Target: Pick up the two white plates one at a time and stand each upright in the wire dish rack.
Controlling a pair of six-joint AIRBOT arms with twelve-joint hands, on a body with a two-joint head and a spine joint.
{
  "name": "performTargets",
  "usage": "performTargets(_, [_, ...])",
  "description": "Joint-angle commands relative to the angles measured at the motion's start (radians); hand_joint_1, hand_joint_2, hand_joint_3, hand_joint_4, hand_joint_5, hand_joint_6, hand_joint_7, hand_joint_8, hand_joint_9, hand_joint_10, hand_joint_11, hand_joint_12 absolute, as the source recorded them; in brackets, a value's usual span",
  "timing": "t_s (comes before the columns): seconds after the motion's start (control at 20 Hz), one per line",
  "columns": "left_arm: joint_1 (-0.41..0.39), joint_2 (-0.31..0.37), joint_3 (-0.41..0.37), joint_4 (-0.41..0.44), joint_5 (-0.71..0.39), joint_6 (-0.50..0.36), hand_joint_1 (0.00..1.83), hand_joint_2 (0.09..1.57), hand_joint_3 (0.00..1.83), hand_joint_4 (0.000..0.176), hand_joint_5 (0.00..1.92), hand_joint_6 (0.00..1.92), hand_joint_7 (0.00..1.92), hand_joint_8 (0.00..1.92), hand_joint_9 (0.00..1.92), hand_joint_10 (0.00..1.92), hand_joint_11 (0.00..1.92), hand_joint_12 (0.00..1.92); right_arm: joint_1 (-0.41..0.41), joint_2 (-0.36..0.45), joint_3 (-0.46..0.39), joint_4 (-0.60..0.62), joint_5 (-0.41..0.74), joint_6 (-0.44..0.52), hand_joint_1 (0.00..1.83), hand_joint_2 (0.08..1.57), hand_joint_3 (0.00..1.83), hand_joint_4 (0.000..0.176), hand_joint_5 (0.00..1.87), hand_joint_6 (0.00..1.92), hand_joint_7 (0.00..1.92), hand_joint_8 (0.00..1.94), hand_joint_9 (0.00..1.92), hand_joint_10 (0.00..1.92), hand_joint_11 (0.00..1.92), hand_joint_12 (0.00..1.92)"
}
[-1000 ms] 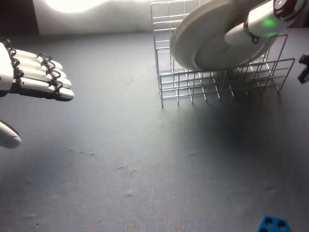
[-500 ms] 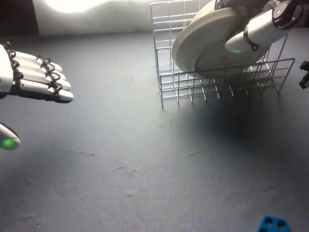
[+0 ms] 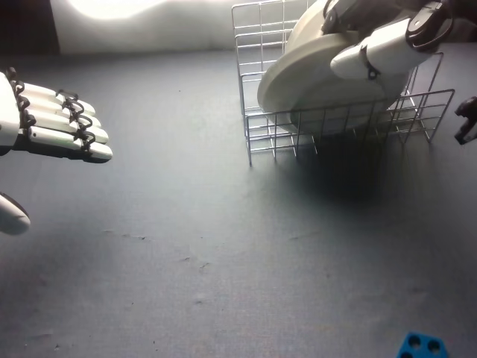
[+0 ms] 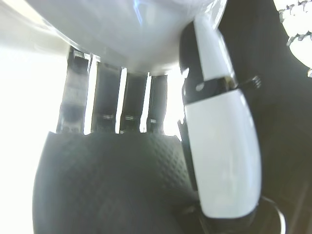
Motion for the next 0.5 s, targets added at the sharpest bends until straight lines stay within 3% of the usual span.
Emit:
performTargets(0.0, [-0.006,0.004,0.002,-0.067,-0.011,0.002,0.00,1.14,0.00,0.000,0.00,0.00,0.00,0.00,0.00,0.00,0.00,0.00,0.006,0.005,0.004,-0.018,0.061,0.008,1.01,1.11,0.00,0.000,0.88,0.04,0.92,0.00,0.87,0.01,0.35,0.98])
performTargets(0.45, [0.000,0.004,-0.002,-0.067,-0.011,0.002,0.00,1.15,0.00,0.000,0.00,0.00,0.00,0.00,0.00,0.00,0.00,0.00,0.032,0.007,0.003,-0.019,0.069,0.004,0.93,1.13,0.00,0.000,0.80,0.00,0.82,0.00,0.78,0.00,0.29,1.00])
